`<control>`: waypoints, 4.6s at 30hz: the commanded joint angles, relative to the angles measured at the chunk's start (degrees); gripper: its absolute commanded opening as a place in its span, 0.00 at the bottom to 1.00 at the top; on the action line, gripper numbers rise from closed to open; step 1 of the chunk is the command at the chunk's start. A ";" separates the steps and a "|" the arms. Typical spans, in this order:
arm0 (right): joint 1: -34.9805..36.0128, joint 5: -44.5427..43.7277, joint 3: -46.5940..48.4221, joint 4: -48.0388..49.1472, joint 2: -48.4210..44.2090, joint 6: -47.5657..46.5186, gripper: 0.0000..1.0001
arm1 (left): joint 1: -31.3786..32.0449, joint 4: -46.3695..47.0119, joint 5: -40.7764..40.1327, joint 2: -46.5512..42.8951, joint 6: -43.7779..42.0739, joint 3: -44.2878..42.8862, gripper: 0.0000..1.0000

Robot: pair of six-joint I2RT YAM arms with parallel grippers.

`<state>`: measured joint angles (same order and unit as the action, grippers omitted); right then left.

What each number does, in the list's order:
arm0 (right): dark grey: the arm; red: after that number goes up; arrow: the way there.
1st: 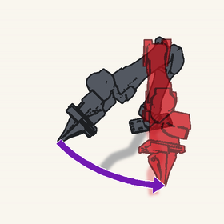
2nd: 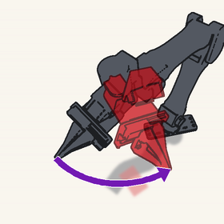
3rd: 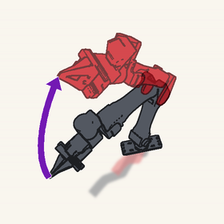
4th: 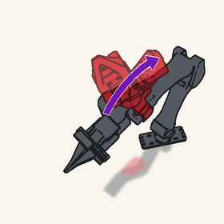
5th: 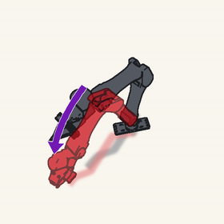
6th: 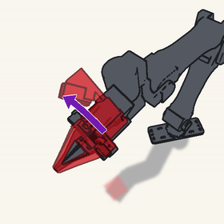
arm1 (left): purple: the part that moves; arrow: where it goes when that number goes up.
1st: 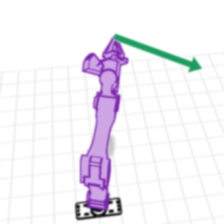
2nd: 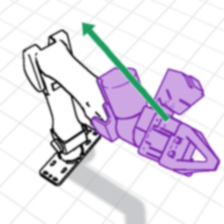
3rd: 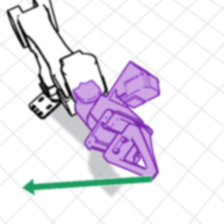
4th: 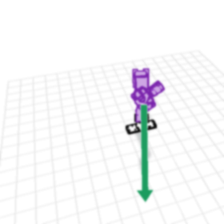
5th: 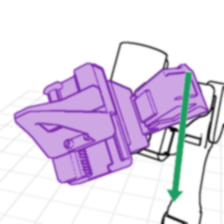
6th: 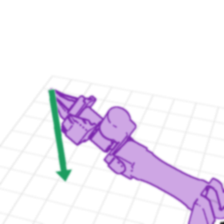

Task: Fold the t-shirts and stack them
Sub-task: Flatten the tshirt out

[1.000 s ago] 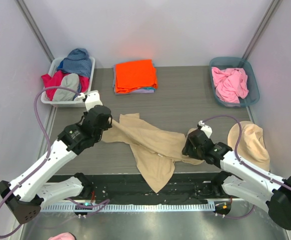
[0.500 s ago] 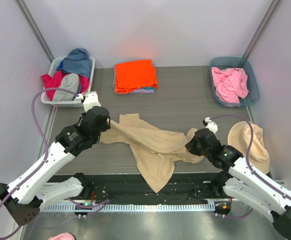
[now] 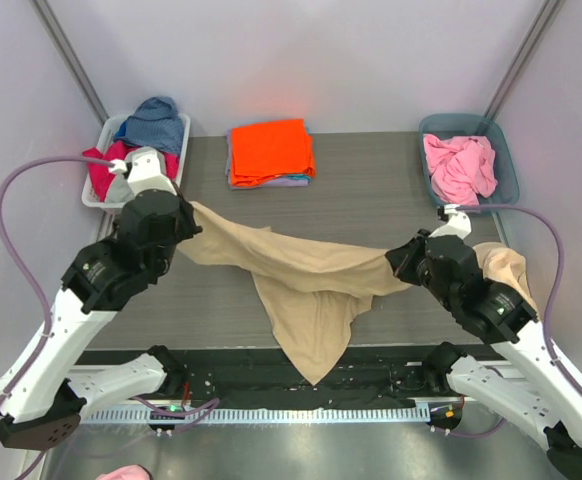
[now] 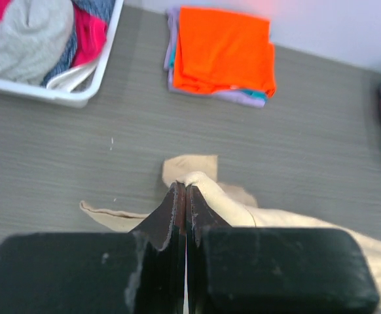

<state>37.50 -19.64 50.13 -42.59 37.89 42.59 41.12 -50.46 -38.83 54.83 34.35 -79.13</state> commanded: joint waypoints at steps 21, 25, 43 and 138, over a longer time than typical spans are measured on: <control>-0.14 14.86 28.89 -9.71 -0.71 -9.02 0.01 | -0.34 -15.72 2.97 -4.02 -3.59 -31.87 0.00; -0.05 24.72 27.04 -8.48 -2.29 -7.87 0.01 | -0.25 -17.39 3.50 -6.48 -3.15 -34.15 0.00; -0.14 21.93 -4.57 1.97 -11.17 3.55 0.01 | -2.17 16.78 0.92 17.21 -18.16 -22.81 0.00; -0.14 6.89 -8.21 5.85 2.01 -1.81 0.78 | -18.78 23.83 3.22 43.60 -5.61 7.17 0.00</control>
<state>37.39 -12.78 42.06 -38.65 39.42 40.66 28.36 -26.46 -37.23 96.16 33.19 -66.17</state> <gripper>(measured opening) 0.784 0.025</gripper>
